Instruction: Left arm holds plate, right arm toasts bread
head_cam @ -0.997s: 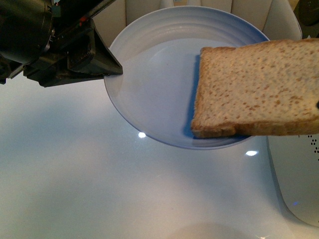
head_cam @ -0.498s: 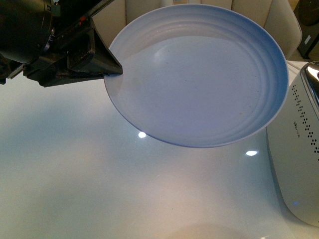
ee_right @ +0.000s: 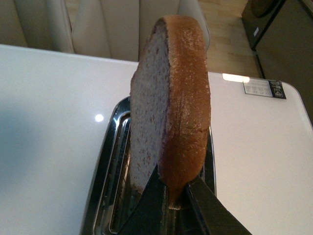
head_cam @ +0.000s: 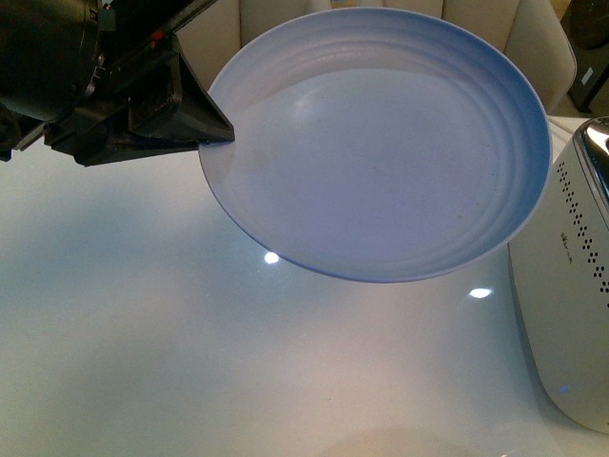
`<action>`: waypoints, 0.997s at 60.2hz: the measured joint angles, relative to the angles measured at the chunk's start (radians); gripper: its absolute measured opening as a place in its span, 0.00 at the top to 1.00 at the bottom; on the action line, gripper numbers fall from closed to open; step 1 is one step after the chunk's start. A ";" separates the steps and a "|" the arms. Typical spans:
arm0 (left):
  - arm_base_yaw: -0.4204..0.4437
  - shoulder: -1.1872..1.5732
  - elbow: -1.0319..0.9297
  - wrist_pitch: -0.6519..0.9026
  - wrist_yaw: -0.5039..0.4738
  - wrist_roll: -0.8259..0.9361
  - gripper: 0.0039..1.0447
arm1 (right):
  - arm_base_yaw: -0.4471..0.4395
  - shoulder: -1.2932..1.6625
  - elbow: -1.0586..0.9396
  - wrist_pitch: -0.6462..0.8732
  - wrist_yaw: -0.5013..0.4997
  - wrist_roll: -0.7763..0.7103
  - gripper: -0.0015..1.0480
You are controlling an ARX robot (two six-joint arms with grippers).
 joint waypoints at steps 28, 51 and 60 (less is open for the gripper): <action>0.000 0.000 0.000 0.000 0.000 -0.002 0.97 | 0.054 0.031 -0.039 -0.032 0.064 -0.019 0.97; 0.000 0.000 0.000 0.000 0.000 -0.002 0.97 | 0.040 0.093 -0.050 -0.026 0.069 -0.014 0.97; 0.000 0.000 0.000 0.000 0.000 -0.002 0.97 | 0.043 0.112 -0.058 -0.025 0.084 -0.010 0.97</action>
